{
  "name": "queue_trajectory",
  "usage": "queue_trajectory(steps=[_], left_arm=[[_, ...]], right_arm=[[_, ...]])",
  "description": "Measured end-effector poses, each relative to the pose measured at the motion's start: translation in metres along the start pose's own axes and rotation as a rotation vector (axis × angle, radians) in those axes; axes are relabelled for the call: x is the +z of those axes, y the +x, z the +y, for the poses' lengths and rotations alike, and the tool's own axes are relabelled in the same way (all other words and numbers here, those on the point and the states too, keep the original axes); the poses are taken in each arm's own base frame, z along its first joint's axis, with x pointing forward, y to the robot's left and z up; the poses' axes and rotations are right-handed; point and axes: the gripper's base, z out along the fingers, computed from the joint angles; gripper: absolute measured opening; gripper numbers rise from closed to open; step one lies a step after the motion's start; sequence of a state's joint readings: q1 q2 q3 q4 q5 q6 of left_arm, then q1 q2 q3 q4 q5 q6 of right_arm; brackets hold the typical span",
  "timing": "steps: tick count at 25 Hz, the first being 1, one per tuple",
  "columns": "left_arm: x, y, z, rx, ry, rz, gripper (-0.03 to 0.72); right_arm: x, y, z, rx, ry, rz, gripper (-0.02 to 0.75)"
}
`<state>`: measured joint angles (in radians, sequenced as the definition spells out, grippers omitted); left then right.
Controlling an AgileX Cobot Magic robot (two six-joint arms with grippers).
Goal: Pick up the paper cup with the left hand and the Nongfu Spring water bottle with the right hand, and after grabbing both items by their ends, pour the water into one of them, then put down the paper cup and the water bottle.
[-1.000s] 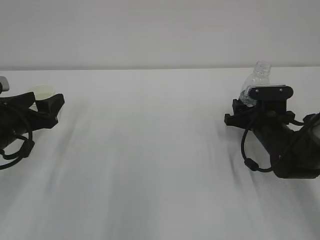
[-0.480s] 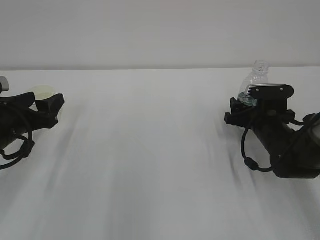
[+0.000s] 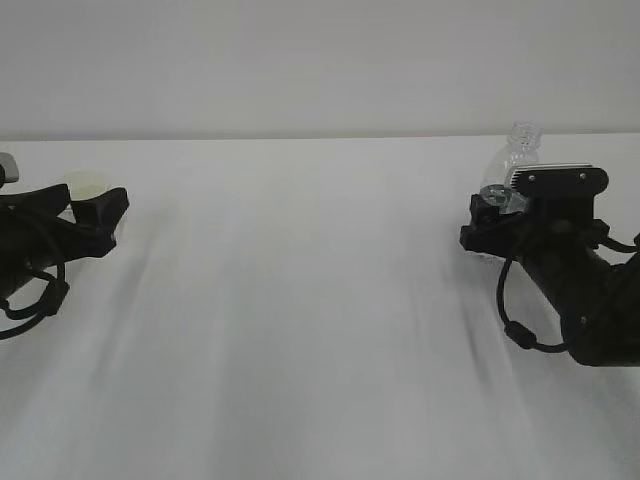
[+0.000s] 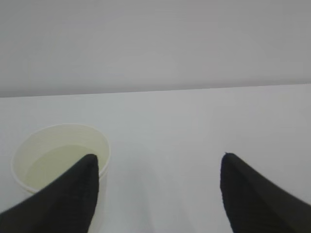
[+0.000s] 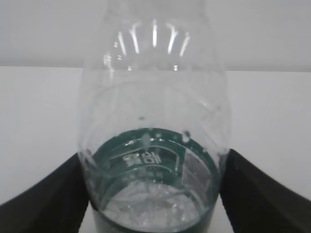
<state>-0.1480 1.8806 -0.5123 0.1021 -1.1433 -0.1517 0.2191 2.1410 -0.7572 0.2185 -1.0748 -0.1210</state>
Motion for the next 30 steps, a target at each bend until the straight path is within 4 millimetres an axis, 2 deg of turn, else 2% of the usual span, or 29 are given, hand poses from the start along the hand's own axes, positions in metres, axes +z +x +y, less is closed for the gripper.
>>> queue_trajectory(steps=[15, 30], left_arm=[[-0.007, -0.02, -0.001, 0.054, -0.015, 0.004, 0.557], [-0.031, -0.065, -0.007, 0.096, -0.032, 0.018, 0.557]], right_arm=[[-0.039, 0.006, -0.004, -0.034, -0.035, 0.028, 0.596], [-0.082, -0.005, -0.012, -0.039, -0.047, 0.036, 0.595]])
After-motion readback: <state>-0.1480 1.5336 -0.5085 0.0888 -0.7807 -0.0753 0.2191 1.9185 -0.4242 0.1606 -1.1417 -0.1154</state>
